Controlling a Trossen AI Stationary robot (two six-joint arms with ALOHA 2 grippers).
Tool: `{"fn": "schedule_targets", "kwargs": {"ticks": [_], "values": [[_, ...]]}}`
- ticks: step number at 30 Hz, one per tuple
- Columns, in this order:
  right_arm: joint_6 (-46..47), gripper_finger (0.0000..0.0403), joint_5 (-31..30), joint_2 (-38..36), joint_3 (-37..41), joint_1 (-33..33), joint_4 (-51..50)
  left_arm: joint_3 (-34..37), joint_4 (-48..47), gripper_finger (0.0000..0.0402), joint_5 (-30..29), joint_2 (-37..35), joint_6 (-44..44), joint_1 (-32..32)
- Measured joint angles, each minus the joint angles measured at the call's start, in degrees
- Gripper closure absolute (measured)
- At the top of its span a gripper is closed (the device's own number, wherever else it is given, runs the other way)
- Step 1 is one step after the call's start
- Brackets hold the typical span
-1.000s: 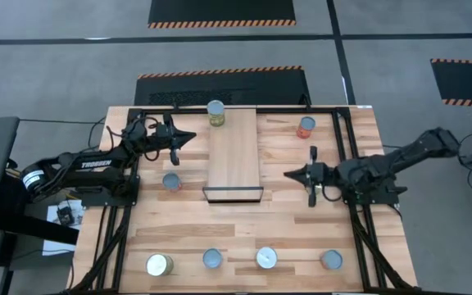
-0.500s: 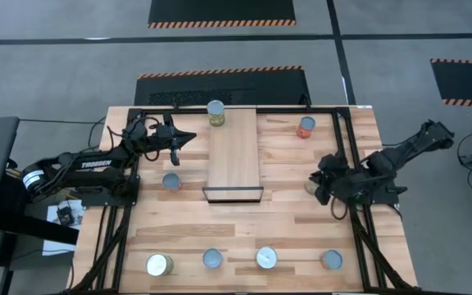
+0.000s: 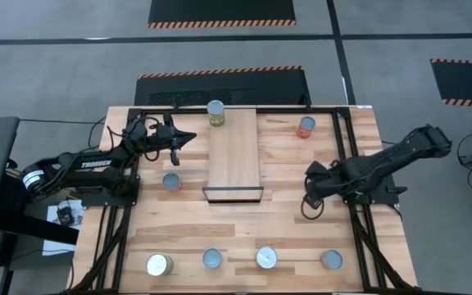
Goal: Pick and place cans onto a shelf
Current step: Put the top canned oranges on the shelf
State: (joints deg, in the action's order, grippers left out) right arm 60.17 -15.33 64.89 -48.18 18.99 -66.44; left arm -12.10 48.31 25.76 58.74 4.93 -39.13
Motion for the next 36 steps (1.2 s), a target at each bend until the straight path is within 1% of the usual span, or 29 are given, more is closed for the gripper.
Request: {"fn": "schedule_targets", "kwargs": {"ticks": [8,12,19,27,30,34,36], "values": [[-1.0,0.0261,0.4,5.7,-0.1,-3.9,-3.8,0.0,0.0,0.0401,0.0,0.0,0.0,0.0],[-3.6,0.0274,0.4,7.3,-0.2,-5.0,-3.6,0.0,0.0,0.0401,0.0,0.0,0.0,0.0],[-8.1,0.0308,0.6,8.5,-0.3,-7.5,-2.9,0.0,-0.1,0.0401,0.0,0.0,0.0,0.0],[-14.1,0.0337,1.9,8.5,-0.3,-10.6,-2.1,0.0,-1.0,0.0401,0.0,0.0,0.0,0.0],[-17.2,0.0355,2.5,8.6,-1.6,-11.6,-2.3,0.0,-1.0,0.0401,0.0,0.0,0.0,0.0],[-21.9,0.0391,3.2,8.7,-5.6,-12.9,-1.7,0.0,-0.9,0.0401,0.0,0.0,0.0,0.0],[-24.2,0.0397,3.7,8.7,-7.4,-13.5,-1.6,0.0,-0.9,0.0401,0.0,0.0,0.0,0.0]]}}
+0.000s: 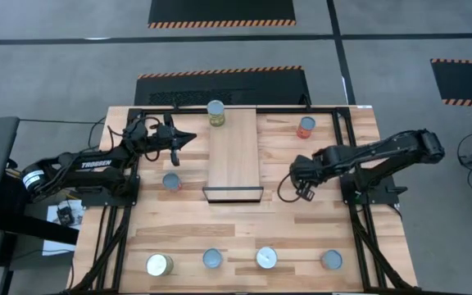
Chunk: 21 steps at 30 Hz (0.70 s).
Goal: Pick and place cans onto a shelf
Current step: Put the top canned oranges on the shelf
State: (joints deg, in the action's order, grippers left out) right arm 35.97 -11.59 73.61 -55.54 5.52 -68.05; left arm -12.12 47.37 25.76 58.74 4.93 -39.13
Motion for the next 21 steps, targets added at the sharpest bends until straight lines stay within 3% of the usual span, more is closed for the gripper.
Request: {"fn": "schedule_targets", "kwargs": {"ticks": [12,16,21], "values": [[-15.7,0.0395,-2.1,0.3,-13.7,-8.0,-0.1,0.0,0.1,0.0401,0.0,0.0,0.0,0.0],[-23.1,0.0398,-3.7,4.4,-21.2,-11.8,0.1,0.0,0.2,0.0401,0.0,0.0,0.0,0.0],[-37.4,0.0395,-3.5,14.6,-31.8,-14.8,3.5,0.0,0.2,0.0401,0.0,0.0,0.2,0.0]]}}
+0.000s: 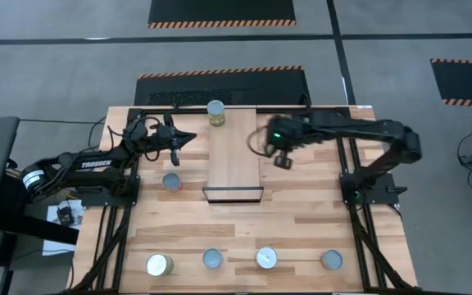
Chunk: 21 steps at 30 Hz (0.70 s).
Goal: Pick and place cans onto a shelf
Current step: Put the top canned oranges on the shelf
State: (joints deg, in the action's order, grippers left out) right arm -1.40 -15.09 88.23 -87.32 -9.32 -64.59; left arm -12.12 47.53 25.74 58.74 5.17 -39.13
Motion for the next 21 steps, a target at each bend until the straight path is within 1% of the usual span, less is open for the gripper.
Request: {"fn": "schedule_targets", "kwargs": {"ticks": [2,7,11,16,21], "values": [[-5.2,0.0394,0.4,4.5,-5.0,-0.8,1.4,0.0,0.0,0.0401,0.0,0.0,0.1,0.0],[-15.4,0.0399,0.8,16.0,-17.4,-1.7,1.1,0.0,-0.2,0.0401,0.0,0.0,0.1,0.0],[-21.6,0.0395,3.0,24.1,-25.7,-2.2,1.8,0.0,-0.5,0.0401,0.0,0.0,0.0,0.0],[-29.0,0.0398,3.9,32.4,-32.2,-3.2,3.4,0.0,-0.5,0.0401,0.0,0.0,0.0,0.0],[-32.7,0.0396,5.4,38.0,-37.4,-3.9,3.5,0.0,-0.5,0.0401,0.0,0.0,-0.3,0.0]]}}
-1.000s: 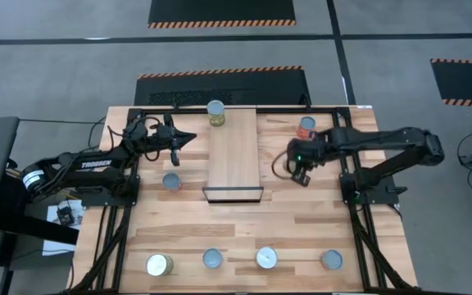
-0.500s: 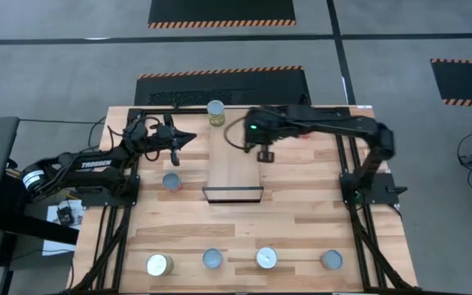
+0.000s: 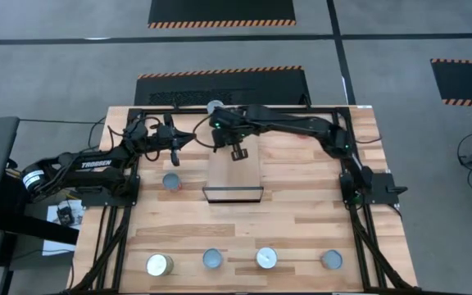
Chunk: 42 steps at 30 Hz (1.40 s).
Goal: Pick and place cans onto a shelf
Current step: Put the top canned oranges on the shelf
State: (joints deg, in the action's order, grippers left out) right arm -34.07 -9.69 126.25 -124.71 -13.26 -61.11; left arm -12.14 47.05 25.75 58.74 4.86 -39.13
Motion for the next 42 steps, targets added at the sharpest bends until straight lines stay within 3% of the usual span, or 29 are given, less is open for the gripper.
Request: {"fn": "schedule_targets", "kwargs": {"ticks": [11,21,32,37,42], "values": [[-4.9,0.0394,0.4,6.0,-6.3,-0.5,0.7,0.0,0.0,0.0401,0.0,0.0,0.0,0.0],[-5.5,0.0390,0.4,6.2,-6.4,-0.8,2.0,0.0,0.0,0.0401,0.0,0.0,0.0,0.0],[-3.5,0.0338,-1.1,6.2,-6.4,-0.8,4.1,0.0,0.0,0.0401,0.0,0.0,0.0,0.0],[-4.0,0.0336,-1.2,6.2,-6.4,-1.1,4.8,0.0,0.0,0.0401,0.0,0.0,0.0,0.0],[-4.4,0.0355,-5.4,3.7,-6.3,0.0,3.1,0.0,-0.4,0.0401,0.0,0.0,0.0,0.0]]}}
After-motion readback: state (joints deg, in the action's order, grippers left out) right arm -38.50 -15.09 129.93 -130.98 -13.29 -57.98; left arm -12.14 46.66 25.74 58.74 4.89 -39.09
